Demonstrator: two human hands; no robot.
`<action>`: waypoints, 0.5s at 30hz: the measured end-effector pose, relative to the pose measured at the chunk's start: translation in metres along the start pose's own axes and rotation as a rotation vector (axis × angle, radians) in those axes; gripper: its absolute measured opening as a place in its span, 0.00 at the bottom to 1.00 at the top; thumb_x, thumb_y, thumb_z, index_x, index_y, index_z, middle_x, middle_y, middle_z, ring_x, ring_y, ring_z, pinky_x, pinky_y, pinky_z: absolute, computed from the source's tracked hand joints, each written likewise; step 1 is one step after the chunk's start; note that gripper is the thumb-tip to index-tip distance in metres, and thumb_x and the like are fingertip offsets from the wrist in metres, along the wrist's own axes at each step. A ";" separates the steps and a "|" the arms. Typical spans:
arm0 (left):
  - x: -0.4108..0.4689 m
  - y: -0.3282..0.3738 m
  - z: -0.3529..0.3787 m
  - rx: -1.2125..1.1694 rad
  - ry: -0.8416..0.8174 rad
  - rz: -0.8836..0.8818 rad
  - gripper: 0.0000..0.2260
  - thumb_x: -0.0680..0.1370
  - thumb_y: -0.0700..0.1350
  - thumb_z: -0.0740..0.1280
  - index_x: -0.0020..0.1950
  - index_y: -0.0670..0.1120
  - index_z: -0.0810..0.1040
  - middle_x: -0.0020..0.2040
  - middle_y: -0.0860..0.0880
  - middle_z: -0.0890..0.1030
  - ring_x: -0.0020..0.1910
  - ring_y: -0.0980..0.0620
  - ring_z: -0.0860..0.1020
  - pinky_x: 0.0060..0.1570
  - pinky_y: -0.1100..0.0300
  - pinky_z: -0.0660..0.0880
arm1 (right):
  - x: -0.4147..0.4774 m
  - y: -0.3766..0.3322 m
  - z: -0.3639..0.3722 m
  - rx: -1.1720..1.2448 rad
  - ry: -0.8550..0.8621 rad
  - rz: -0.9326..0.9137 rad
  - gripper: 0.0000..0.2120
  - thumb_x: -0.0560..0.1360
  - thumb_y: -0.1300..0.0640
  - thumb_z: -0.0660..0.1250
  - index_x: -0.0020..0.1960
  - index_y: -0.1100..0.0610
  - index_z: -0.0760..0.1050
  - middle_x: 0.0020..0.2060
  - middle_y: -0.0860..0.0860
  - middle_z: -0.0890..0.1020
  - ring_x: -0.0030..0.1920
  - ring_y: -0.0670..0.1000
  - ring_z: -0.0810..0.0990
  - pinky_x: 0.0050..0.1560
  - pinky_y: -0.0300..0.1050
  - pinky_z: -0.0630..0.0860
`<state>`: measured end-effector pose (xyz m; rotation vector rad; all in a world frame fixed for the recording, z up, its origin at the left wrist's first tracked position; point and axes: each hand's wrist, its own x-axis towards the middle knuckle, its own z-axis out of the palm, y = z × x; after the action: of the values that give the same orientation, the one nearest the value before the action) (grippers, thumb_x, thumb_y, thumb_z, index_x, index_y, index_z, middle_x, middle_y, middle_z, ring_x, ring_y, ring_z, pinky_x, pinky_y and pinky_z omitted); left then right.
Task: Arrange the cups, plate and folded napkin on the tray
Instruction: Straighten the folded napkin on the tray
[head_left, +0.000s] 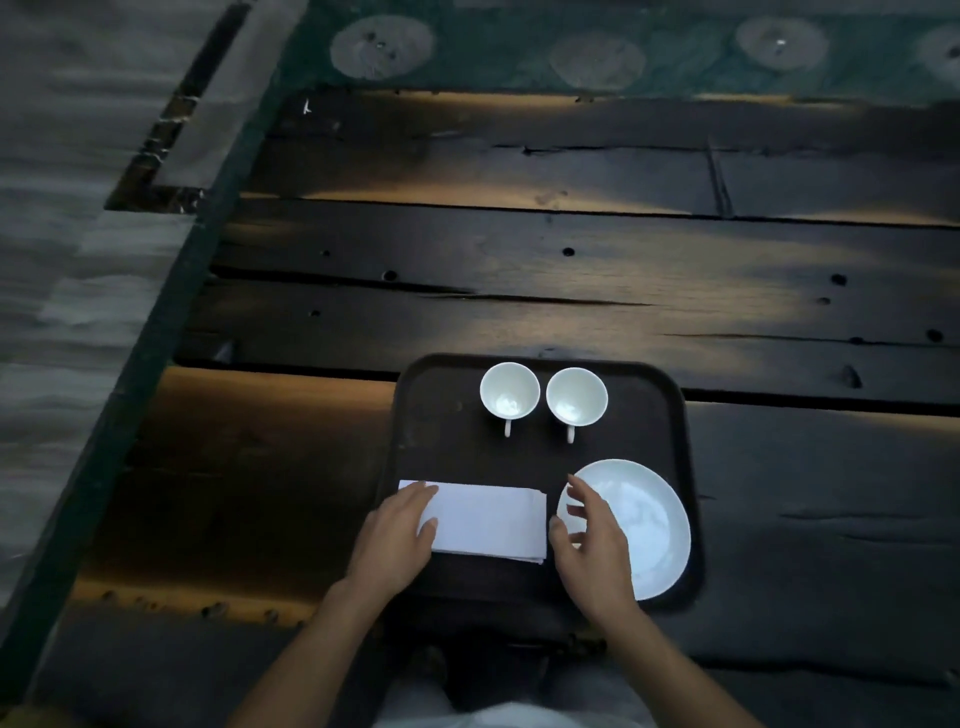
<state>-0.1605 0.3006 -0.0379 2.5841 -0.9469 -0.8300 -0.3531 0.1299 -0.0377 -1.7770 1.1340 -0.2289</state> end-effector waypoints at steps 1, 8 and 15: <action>0.002 -0.004 0.000 0.069 -0.008 0.054 0.23 0.83 0.49 0.62 0.79 0.49 0.66 0.79 0.50 0.67 0.77 0.51 0.65 0.74 0.56 0.61 | -0.004 -0.001 0.005 -0.025 0.006 -0.020 0.25 0.79 0.60 0.67 0.75 0.51 0.69 0.67 0.46 0.76 0.62 0.45 0.76 0.52 0.37 0.77; 0.013 -0.036 0.010 0.373 -0.028 0.231 0.28 0.84 0.53 0.56 0.83 0.52 0.50 0.84 0.49 0.53 0.82 0.48 0.51 0.78 0.45 0.43 | -0.027 -0.021 0.073 -0.156 0.028 -0.136 0.22 0.80 0.59 0.66 0.74 0.55 0.71 0.70 0.49 0.76 0.67 0.51 0.76 0.68 0.52 0.74; 0.025 -0.061 0.027 0.489 -0.081 0.350 0.29 0.85 0.52 0.51 0.83 0.47 0.44 0.84 0.48 0.43 0.82 0.50 0.43 0.75 0.38 0.35 | -0.013 -0.032 0.147 -0.324 -0.125 -0.280 0.25 0.85 0.51 0.56 0.81 0.54 0.61 0.80 0.49 0.63 0.81 0.47 0.56 0.79 0.41 0.52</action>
<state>-0.1302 0.3292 -0.0958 2.6465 -1.7513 -0.6723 -0.2542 0.2348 -0.0821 -2.2068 0.8665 -0.1012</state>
